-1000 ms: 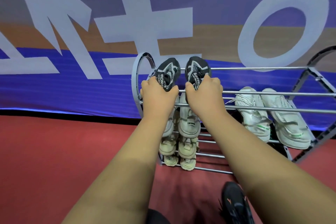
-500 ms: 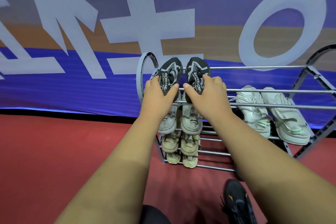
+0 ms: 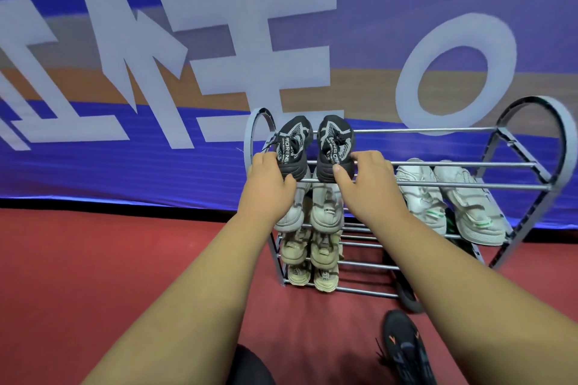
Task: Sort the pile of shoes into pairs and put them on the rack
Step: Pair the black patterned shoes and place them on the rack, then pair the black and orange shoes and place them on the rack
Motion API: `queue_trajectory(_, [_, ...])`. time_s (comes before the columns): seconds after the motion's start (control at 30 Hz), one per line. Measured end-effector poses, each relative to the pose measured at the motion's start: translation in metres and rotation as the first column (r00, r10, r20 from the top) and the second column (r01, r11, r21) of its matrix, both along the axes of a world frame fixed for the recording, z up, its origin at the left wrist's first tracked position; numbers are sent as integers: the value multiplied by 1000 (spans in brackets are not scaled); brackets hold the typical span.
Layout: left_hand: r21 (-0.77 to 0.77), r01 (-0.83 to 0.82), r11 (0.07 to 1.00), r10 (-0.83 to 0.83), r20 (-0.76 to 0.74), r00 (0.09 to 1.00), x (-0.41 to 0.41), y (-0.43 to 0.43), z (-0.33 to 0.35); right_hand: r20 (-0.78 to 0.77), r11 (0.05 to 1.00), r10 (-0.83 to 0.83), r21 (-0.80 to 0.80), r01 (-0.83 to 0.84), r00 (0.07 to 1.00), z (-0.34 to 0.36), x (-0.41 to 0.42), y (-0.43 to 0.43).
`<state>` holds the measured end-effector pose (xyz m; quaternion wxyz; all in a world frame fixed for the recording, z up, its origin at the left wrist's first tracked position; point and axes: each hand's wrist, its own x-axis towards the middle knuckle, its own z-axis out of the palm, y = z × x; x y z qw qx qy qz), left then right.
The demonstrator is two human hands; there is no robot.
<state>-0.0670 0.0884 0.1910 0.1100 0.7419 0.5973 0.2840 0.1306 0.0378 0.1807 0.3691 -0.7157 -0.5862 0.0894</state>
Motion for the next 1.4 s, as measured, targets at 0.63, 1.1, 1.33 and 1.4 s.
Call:
queue_trajectory(0.63, [-577,250,778,-451,-236,860,85,-131,-140,-48,948,-158,-286,138,986,-152,56,-142])
queue_trajectory(1.1, [-953,48,298,-308,-49,950,76,-313,-402,13,214,21,-977,8,1000,-362,63,-291])
queue_trajectory(1.33, [-992,110,-57,304,87,949,99,-300,-408,-148,137,160,-976,-170,976,-369,53,-299])
queue_trajectory(1.4, [-989,137,-52,352,110,929,100,-291,-403,-95,128,213,-984,-124,973,-372,49,-301])
